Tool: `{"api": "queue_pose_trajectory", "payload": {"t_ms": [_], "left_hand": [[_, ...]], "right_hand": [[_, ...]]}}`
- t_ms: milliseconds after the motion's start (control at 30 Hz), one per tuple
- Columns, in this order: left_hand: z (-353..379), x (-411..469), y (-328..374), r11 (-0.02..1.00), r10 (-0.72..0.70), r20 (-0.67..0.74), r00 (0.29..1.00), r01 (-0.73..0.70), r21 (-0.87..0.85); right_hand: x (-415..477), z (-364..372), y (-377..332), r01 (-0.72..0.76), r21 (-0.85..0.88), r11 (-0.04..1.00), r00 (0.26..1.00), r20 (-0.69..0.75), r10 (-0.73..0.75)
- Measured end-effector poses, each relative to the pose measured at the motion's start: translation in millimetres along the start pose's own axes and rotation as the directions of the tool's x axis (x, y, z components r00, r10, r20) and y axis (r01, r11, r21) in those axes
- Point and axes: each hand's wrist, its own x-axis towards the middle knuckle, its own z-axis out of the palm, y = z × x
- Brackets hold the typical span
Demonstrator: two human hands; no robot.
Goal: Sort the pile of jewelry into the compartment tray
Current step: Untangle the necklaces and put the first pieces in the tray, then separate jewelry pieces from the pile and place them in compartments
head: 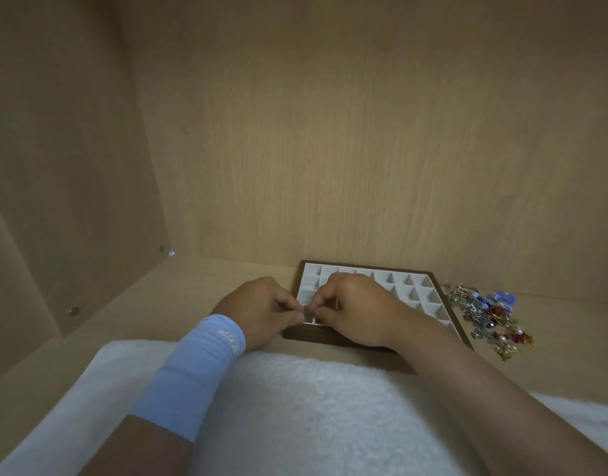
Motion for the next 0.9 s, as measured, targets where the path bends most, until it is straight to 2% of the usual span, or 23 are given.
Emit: {"api": "queue_pose_trajectory", "payload": {"t_ms": [167,367,467,533,600,667,767,900], "left_hand": [[0.4,0.3,1.2,0.999,0.034,-0.016,0.999,-0.034,0.003],[0.0,0.0,-1.4,0.998,0.050,0.020,0.999,-0.050,0.031],[-0.7,0.4,-0.7,0.996,0.058,-0.009,0.998,-0.057,0.072],[4.6,0.7,5.5,0.991,0.100,-0.080,0.992,-0.093,0.092],[15.4,-0.8,19.0,0.987,0.158,-0.157,0.975,-0.155,0.031],[29.9,-1.5,39.0,0.974,0.211,-0.176,0.962,-0.222,-0.043],[51.6,4.6,77.1,0.947,0.316,-0.116,0.942,-0.321,-0.028],[79.2,22.1,136.2,0.932,0.362,0.004,0.932,-0.362,0.007]], "right_hand": [[-0.1,7.5,-0.6,0.042,-0.026,0.999,0.999,0.010,-0.042],[-3.2,8.4,-0.6,0.023,-0.015,1.000,1.000,0.013,-0.023],[-11.6,-0.2,0.6,0.009,-0.015,1.000,0.999,-0.050,-0.010],[-21.8,-10.5,9.4,-0.019,-0.017,1.000,0.994,-0.109,0.017],[-38.5,-23.7,24.9,-0.072,-0.009,0.997,0.984,-0.166,0.069],[-61.6,-37.7,45.1,-0.155,-0.008,0.988,0.961,-0.231,0.149],[-100.2,-55.5,81.3,-0.299,-0.023,0.954,0.906,-0.320,0.276],[-145.7,-67.1,126.9,-0.468,-0.041,0.883,0.812,-0.416,0.411]]}}
